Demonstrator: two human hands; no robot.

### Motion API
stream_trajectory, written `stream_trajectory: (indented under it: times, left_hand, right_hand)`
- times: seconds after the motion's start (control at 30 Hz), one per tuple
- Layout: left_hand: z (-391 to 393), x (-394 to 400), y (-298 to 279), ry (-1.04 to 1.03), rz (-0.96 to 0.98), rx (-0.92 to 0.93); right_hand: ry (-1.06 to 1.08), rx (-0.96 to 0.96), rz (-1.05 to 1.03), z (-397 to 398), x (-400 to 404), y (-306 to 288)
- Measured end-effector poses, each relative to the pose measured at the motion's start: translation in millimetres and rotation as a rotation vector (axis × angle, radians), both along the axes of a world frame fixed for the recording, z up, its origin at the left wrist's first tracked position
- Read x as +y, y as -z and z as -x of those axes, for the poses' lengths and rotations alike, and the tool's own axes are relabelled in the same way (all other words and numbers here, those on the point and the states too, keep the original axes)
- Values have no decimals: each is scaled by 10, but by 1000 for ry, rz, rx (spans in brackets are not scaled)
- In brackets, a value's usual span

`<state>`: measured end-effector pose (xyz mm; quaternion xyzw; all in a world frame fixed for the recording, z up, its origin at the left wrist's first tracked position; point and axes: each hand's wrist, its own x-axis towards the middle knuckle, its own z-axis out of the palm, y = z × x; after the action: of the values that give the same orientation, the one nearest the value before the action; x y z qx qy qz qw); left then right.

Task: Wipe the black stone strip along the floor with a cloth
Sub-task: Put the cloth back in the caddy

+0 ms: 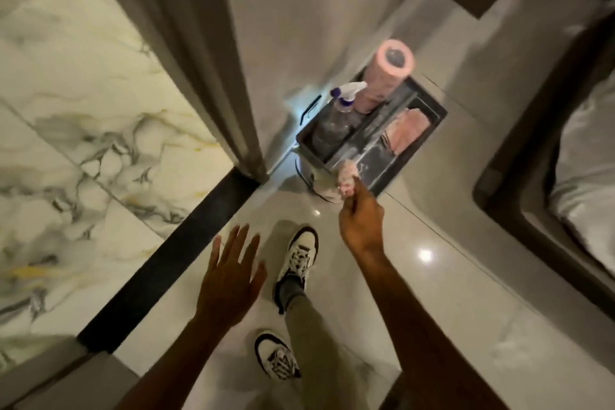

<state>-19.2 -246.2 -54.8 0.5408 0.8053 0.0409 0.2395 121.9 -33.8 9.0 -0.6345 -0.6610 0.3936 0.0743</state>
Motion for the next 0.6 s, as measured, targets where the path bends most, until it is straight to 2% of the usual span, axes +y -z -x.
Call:
stream_trajectory:
  times: [0.13, 0.3, 0.47, 0.6]
  left_hand:
    - [15, 908, 26, 136, -12, -1]
    - [14, 1922, 685, 246, -71, 15]
    - [99, 2438, 1353, 326, -18, 97]
    - [98, 2432, 1515, 366, 21, 174]
  right_hand:
    - [135, -19, 46, -50, 619, 146]
    - [307, -73, 171, 49, 1369, 972]
    - [430, -34, 147, 104, 1663, 1693]
    - [166, -158, 368, 34, 1587, 1888]
